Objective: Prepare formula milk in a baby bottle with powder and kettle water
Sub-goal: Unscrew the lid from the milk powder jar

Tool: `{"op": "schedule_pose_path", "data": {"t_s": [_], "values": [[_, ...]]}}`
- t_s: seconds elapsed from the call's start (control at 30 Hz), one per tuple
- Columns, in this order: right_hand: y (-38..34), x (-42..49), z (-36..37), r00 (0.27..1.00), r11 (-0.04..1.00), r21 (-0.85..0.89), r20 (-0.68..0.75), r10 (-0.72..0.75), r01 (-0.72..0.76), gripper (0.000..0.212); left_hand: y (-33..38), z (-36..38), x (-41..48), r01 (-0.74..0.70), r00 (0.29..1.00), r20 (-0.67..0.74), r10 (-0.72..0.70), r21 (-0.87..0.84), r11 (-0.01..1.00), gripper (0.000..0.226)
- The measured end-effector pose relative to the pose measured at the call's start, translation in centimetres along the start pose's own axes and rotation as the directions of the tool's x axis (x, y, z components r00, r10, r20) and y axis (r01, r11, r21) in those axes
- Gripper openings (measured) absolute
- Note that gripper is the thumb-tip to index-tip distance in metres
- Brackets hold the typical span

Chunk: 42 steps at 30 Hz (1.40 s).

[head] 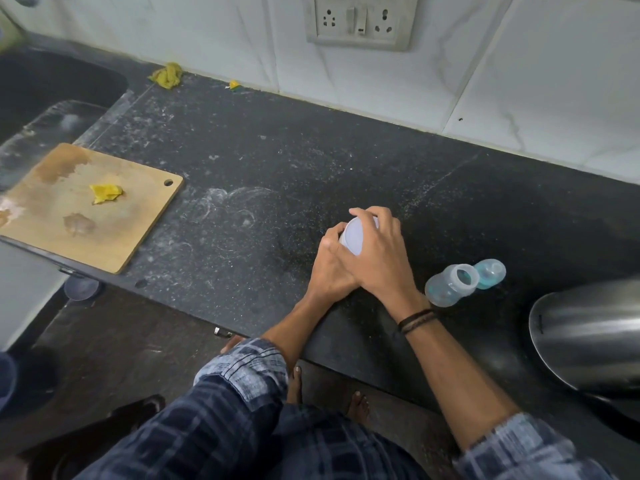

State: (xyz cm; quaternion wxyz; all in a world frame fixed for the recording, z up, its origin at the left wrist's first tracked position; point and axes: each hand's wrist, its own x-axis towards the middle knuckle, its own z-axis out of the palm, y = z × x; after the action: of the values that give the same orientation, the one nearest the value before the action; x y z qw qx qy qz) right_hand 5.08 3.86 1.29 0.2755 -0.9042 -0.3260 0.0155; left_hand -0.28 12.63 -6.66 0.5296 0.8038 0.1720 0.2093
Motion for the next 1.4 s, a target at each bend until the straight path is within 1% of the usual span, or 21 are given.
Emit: {"op": "schedule_pose_path", "data": {"t_s": [0.03,0.07,0.13,0.27,0.37,0.43,0.47,0.57,0.67,0.73,0.8,0.93,1.03,1.13,1.2,1.27,1.33,1.4], "values": [[-0.1,-0.2,0.4,0.999,1.0,0.018,-0.026,0.026,-0.025,0.069,0.3,-0.1,0.1,-0.029,1.0,-0.009,0.03,0.022,0.999,0.075],[-0.2,-0.3,0.6,0.998,0.999,0.024,-0.055,0.026,-0.025,0.061,0.4,-0.1,0.2,-0.049,0.999,-0.012,0.049,0.044,0.998,0.069],[0.0,-0.4,0.7,0.997,0.999,0.046,-0.072,-0.003,0.006,0.05,0.4,-0.1,0.2,-0.028,1.0,-0.012,0.029,0.053,0.998,0.071],[1.2,0.4,-0.2,0.994,0.985,0.134,0.015,-0.111,0.108,0.046,-0.4,0.2,0.1,-0.007,1.0,-0.009,0.007,0.04,0.999,0.084],[1.9,1.1,-1.1,0.976,0.97,0.155,0.091,-0.2,0.185,0.044,0.2,-0.1,0.3,-0.073,0.996,-0.046,0.074,0.01,0.997,0.085],[2.1,1.1,-1.3,0.968,0.966,0.161,0.116,-0.222,0.202,0.045,0.3,-0.2,0.3,-0.075,0.996,-0.046,0.075,0.004,0.997,0.088],[2.1,1.1,-1.4,0.967,0.966,0.163,0.127,-0.221,0.2,0.047,0.2,-0.2,0.2,-0.05,0.998,-0.034,0.05,0.001,0.999,0.09],[2.1,0.9,-1.5,0.976,0.98,0.118,0.132,-0.175,0.16,0.059,-0.9,0.2,0.1,0.022,1.0,0.004,-0.022,0.008,1.0,0.096],[1.7,0.4,-1.3,0.996,0.997,0.027,0.054,-0.07,0.069,0.077,-1.5,0.4,0.1,0.059,0.998,0.009,-0.059,0.005,0.998,0.103],[1.4,0.1,-1.0,0.999,1.0,0.003,0.035,-0.001,0.001,0.079,-1.6,0.5,0.1,0.061,0.998,0.008,-0.061,0.002,0.998,0.105],[1.2,-0.2,-0.9,0.999,0.999,0.013,0.041,0.034,-0.035,0.076,-1.6,0.5,0.0,0.063,0.998,0.014,-0.064,0.012,0.998,0.105],[1.0,-0.2,-1.4,0.996,0.996,0.082,0.084,0.039,-0.046,0.073,-1.2,0.4,0.0,0.059,0.998,0.017,-0.06,0.017,0.998,0.104],[1.2,0.1,-2.1,0.987,0.993,0.114,0.161,-0.006,-0.013,0.069,-1.1,0.3,0.0,0.069,0.998,0.005,-0.069,-0.003,0.998,0.106],[1.6,0.5,-2.9,0.97,0.987,0.158,0.236,-0.058,0.021,0.069,-1.1,0.3,0.2,0.078,0.997,0.001,-0.078,-0.017,0.997,0.101],[1.7,0.6,-3.2,0.963,0.981,0.19,0.259,-0.078,0.028,0.07,-1.2,0.3,0.2,0.082,0.997,0.002,-0.082,-0.022,0.996,0.101],[1.6,0.5,-3.1,0.97,0.983,0.181,0.234,-0.065,0.022,0.076,-1.3,0.3,0.2,0.087,0.996,0.009,-0.087,-0.03,0.996,0.103],[1.4,0.4,-2.9,0.984,0.991,0.131,0.177,0.0,-0.024,0.084,-1.3,0.3,0.1,0.096,0.995,0.01,-0.095,-0.036,0.995,0.105],[1.2,0.3,-2.7,0.988,0.995,0.072,0.14,0.06,-0.071,0.086,-1.3,0.4,0.1,0.091,0.996,0.004,-0.091,-0.032,0.995,0.107]]}}
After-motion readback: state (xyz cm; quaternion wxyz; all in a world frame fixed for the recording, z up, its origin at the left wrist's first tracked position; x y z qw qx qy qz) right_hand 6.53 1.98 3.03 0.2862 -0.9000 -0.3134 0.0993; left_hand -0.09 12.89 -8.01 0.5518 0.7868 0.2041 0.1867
